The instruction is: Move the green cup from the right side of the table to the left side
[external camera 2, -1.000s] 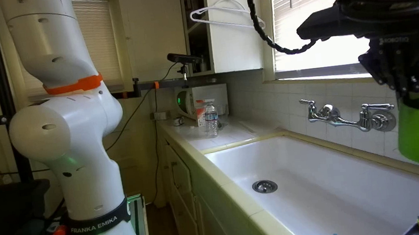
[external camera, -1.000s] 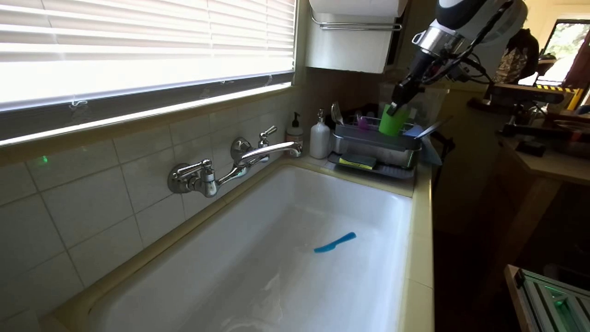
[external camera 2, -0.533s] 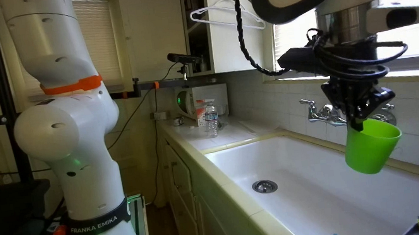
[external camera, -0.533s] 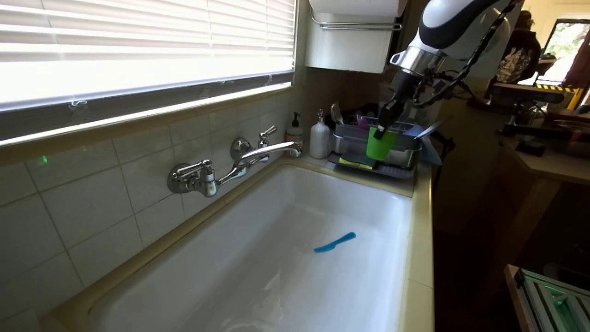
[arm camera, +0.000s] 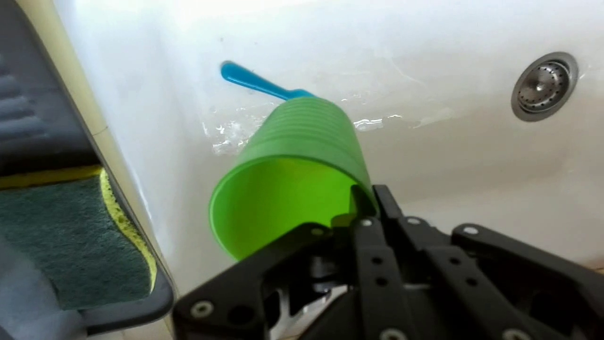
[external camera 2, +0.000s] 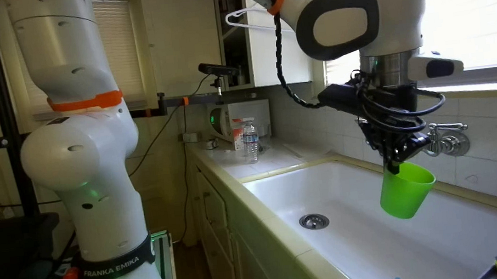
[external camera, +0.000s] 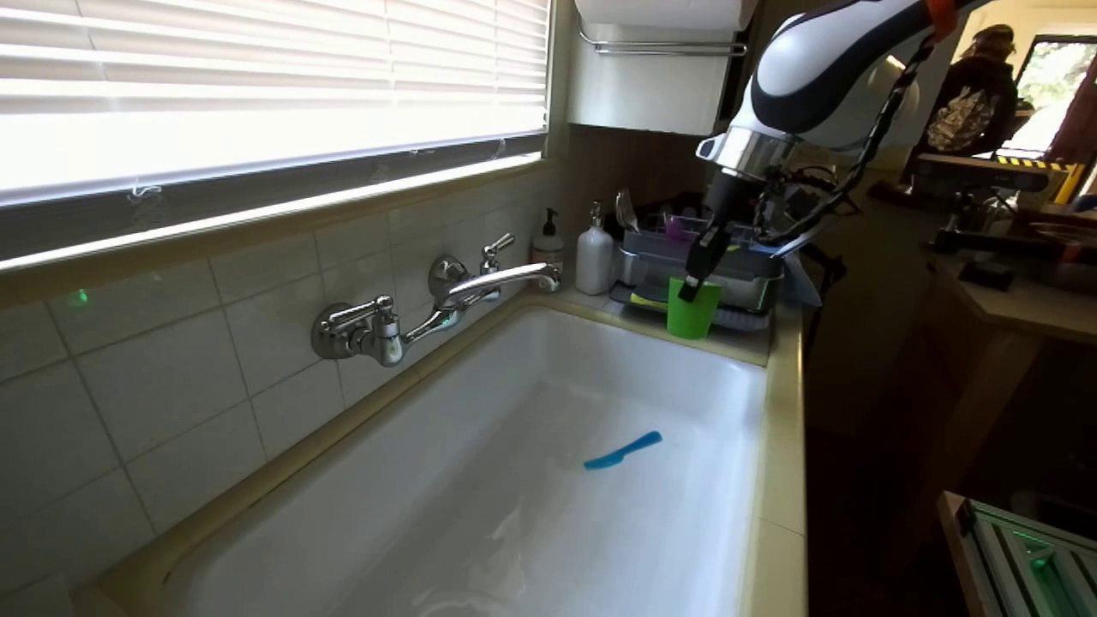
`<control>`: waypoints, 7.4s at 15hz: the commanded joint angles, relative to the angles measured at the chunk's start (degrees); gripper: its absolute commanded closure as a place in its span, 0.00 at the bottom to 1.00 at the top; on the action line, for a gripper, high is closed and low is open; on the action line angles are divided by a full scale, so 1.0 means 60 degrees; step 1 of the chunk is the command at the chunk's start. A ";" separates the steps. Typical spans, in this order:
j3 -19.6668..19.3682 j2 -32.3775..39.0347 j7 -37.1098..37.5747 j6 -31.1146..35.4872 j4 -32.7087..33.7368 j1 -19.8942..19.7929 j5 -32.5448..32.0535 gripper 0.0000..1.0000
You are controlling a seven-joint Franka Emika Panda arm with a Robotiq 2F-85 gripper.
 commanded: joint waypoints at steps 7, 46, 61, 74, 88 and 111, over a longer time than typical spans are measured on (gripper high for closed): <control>0.0023 0.0083 0.0023 0.0055 0.0008 0.0000 0.0043 0.99; 0.3599 0.6250 -0.3153 0.3985 0.2237 -0.1764 0.0534 0.95; 0.4260 0.7879 -0.2395 0.5193 0.3452 -0.1412 -0.0326 0.99; 0.4035 0.7686 -0.1642 0.4696 0.3310 -0.1085 -0.1963 0.99; 0.4083 0.7319 -0.1078 0.4619 0.2529 -0.0996 -0.2060 0.99; 0.4973 0.7084 -0.0265 0.5416 0.1483 -0.1891 -0.1874 0.00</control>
